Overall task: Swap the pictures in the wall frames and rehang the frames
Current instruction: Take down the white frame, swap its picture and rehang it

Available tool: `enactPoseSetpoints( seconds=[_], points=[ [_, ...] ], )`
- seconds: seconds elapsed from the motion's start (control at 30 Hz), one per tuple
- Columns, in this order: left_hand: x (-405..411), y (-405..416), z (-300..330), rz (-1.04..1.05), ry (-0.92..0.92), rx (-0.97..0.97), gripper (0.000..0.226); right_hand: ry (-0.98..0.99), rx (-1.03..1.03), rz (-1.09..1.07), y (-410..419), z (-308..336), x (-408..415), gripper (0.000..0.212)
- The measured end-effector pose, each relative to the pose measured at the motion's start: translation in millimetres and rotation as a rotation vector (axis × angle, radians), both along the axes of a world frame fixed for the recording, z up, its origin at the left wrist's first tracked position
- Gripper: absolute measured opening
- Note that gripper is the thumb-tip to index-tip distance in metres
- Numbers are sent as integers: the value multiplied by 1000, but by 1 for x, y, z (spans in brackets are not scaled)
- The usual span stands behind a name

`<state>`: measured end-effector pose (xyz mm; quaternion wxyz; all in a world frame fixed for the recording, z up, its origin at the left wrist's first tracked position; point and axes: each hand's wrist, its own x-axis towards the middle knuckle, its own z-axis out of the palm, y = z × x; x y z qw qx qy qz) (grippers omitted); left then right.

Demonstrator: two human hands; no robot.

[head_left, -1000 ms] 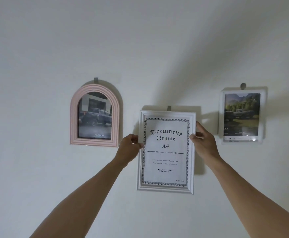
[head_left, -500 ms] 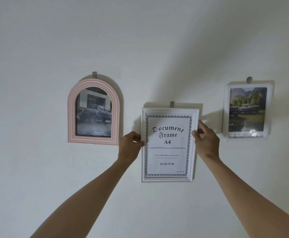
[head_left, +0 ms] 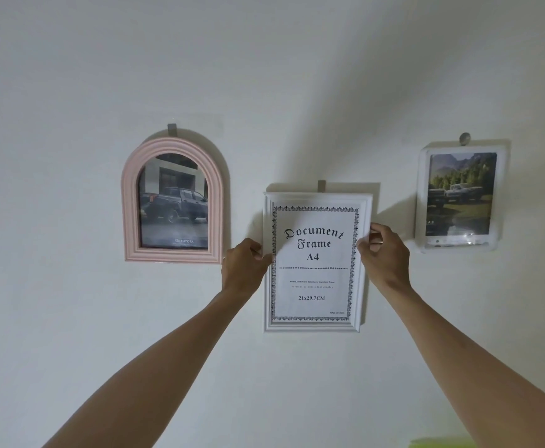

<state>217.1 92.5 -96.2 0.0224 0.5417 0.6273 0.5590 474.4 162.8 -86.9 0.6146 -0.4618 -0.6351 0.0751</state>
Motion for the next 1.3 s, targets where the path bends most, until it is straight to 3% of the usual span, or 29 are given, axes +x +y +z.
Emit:
enactPoseSetpoints(
  seconds=[0.37, 0.63, 1.3],
  points=[
    [0, 3, 2, -82, -16, 20, 15, -9, -6, -19, -2, -1, 3, 25],
    [-3, 0, 3, -160, -147, 69, 9, 7, -8, 6, -2, -3, -1, 23],
    [-5, 0, 2, -194, -208, 105, 12, 19, 8, -9, 2, -7, -3, 22]
  ],
)
